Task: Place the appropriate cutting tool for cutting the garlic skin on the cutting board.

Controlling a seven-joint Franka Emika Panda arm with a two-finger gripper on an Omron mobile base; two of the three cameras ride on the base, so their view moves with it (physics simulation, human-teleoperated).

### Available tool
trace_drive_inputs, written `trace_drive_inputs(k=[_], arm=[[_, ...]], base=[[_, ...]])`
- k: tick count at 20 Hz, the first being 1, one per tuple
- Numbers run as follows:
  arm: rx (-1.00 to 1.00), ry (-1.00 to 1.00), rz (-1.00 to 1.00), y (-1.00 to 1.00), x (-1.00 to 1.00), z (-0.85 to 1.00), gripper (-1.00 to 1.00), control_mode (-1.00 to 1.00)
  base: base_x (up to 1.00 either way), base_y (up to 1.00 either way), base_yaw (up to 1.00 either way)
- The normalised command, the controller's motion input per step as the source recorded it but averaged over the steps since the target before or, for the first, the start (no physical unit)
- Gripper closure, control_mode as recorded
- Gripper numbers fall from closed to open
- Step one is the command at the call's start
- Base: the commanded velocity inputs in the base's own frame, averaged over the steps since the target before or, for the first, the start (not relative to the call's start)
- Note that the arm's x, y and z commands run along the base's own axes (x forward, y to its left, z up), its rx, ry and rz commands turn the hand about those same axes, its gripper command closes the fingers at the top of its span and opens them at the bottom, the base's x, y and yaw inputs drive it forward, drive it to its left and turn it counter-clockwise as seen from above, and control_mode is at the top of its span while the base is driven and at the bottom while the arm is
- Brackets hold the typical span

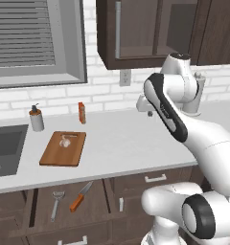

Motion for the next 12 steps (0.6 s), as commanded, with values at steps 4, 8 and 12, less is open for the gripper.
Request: trace_drive_inputs(k=[4,8,12], arm=[[0.00,-0.04,0.00,0.00,-0.48,-0.02,-1.00,-1.00],[-0.05,-0.05,0.01,0.32,-0.92,-0.31,-1.00,-1.00],[-0.07,0.06,-0.01,0.54,-0.69,-0.56,-1.00,-1.00]], base=[[0.00,0.00,0.00],[0.00,0.00,0.00],[0.00,0.00,0.00]])
